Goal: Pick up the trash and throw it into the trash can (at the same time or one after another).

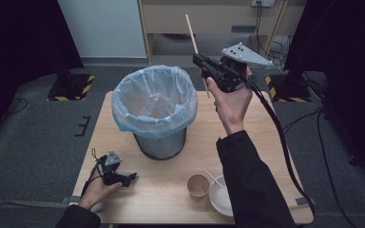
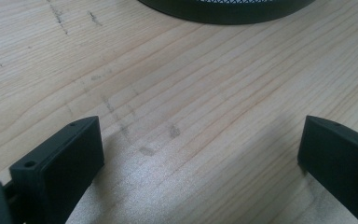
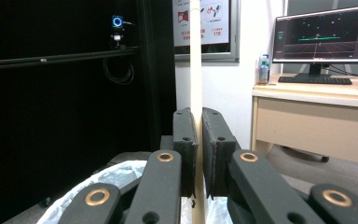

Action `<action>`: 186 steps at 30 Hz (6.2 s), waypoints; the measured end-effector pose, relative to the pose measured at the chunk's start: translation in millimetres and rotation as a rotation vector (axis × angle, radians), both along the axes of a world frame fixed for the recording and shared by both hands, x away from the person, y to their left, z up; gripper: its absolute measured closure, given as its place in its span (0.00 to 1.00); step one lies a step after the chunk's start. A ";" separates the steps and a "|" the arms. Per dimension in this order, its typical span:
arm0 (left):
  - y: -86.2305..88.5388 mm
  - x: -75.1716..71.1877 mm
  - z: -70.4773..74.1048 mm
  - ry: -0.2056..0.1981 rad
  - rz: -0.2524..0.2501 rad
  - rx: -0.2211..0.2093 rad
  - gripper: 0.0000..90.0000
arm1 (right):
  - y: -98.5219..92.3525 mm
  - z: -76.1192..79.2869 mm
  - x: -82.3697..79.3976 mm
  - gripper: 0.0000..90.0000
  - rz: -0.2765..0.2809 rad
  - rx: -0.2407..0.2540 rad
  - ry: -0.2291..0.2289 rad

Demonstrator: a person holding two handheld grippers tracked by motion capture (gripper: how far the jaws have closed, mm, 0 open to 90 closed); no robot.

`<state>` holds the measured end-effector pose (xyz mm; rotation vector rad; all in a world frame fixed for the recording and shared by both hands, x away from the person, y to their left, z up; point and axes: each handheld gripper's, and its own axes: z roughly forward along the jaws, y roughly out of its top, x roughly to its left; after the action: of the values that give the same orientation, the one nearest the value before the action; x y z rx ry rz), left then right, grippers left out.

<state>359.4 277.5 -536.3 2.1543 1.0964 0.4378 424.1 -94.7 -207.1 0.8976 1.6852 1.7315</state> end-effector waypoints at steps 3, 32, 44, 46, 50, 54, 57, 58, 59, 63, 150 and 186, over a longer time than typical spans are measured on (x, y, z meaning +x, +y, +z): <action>0.0 0.0 0.0 0.000 0.000 0.000 0.00 | 4.0 -0.8 2.6 0.95 -0.001 -0.006 0.001; -0.1 0.6 -0.1 0.000 -0.005 -0.002 0.00 | 61.7 -36.4 36.3 0.95 0.047 -0.018 0.043; -0.1 0.6 -0.1 -0.001 -0.005 -0.003 0.00 | 75.6 -53.5 46.0 0.94 0.053 -0.057 0.068; -0.1 0.6 -0.1 -0.001 -0.005 -0.003 0.00 | 77.2 -55.8 47.1 0.92 0.058 -0.064 0.075; -0.1 0.6 -0.1 -0.001 -0.005 -0.003 0.00 | 77.9 -57.6 49.0 0.80 0.073 -0.058 0.090; -0.1 0.6 -0.1 -0.001 -0.005 -0.003 0.00 | 74.2 -54.0 47.8 0.74 0.072 -0.059 0.097; -0.2 0.7 -0.2 -0.002 -0.005 -0.004 0.00 | 67.5 -45.5 44.7 0.71 0.061 -0.045 0.078; -0.1 0.6 -0.1 -0.001 -0.005 -0.003 0.00 | 65.4 -42.9 43.5 0.70 0.059 -0.042 0.076; -0.1 0.6 -0.1 -0.001 -0.005 -0.003 0.00 | 62.9 -40.3 42.2 0.69 0.055 -0.040 0.073; -0.1 0.6 -0.1 -0.001 -0.006 -0.002 0.00 | 44.9 -22.2 32.6 0.61 0.025 -0.040 0.038; -1.3 -1.1 -0.1 -0.001 0.002 -0.001 0.00 | -101.2 -271.8 -135.0 0.78 0.148 -0.501 0.699; -1.1 -0.8 -0.1 -0.001 -0.002 -0.002 0.00 | -116.6 -256.8 -131.9 0.95 0.138 -0.412 0.692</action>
<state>358.6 276.3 -536.4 2.1530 1.0937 0.4361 292.1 -211.4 -463.9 1.2835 2.4757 1.1221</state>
